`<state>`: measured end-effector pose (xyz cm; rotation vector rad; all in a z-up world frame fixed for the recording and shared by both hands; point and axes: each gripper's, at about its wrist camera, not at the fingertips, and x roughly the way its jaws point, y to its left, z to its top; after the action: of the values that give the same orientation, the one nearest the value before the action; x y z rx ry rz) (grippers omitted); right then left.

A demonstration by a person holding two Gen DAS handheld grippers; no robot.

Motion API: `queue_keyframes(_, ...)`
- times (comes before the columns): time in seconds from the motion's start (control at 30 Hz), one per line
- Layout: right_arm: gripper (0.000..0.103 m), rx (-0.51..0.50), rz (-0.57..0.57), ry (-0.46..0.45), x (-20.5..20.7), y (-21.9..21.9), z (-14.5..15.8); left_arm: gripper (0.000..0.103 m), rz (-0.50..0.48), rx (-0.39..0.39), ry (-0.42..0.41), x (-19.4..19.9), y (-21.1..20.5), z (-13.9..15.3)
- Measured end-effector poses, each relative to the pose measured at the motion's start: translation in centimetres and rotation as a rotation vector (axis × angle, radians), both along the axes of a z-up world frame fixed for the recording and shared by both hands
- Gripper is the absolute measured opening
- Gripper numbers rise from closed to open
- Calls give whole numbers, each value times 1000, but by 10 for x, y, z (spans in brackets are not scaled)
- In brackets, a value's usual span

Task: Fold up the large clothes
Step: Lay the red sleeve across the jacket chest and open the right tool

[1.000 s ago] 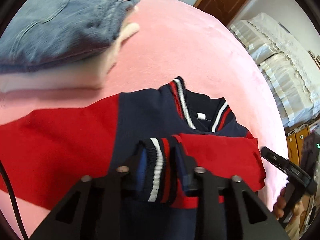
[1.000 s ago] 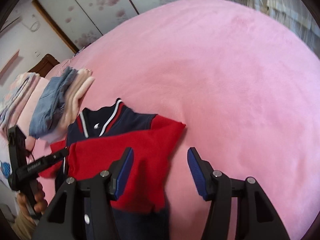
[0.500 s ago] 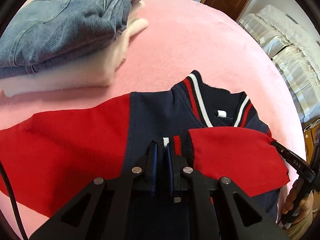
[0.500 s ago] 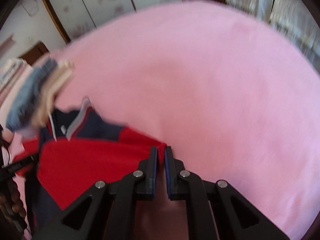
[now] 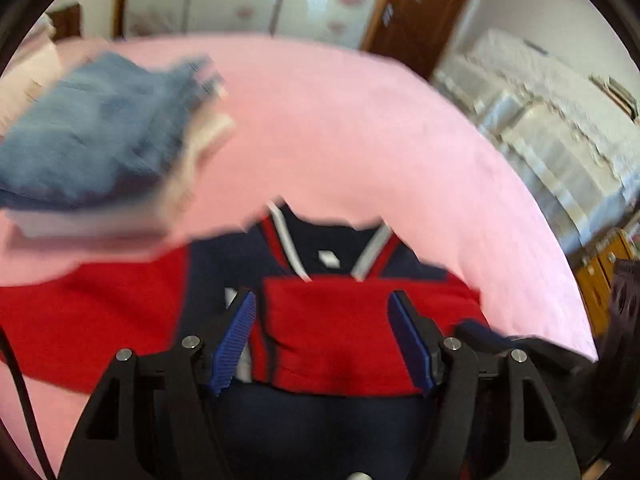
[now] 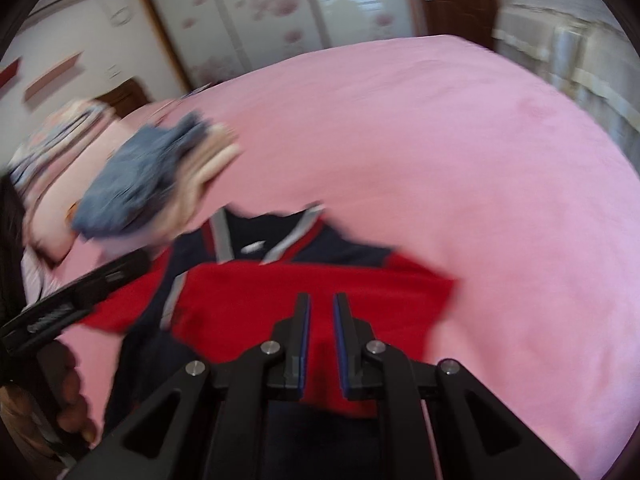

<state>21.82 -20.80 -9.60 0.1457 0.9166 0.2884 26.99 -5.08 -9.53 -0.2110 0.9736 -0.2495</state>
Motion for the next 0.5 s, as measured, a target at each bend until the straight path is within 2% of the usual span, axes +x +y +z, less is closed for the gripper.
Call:
queue_keyframes(0.13,11,-47,45,29,-3,33,-24,67,15,12,104,7,-5,-36)
queue_keyframes(0.17,11,-61,31,43,-3,30,-31,62,18,23,127,8,-3,-46)
queue_keyframes(0.2,11,-69,6,56,-3,22,-37,59,18,40,138,6,-1,-53)
queue_keyframes(0.23,11,-77,-25,70,-2,13,-41,50,8,64,127,2,1,-56)
queue_keyframes(0.27,9,-88,-65,80,-3,0,-45,48,-2,82,115,-1,2,-56)
queue_keyframes(0.37,0,-74,-165,85,-13,-49,-47,48,-15,94,107,-8,12,-55)
queue_keyframes(0.47,0,-88,-230,95,-23,-77,-50,48,-3,72,115,-8,17,-58)
queue_keyframes(0.5,4,-106,-249,104,-25,-82,-53,48,3,74,116,-8,17,-59)
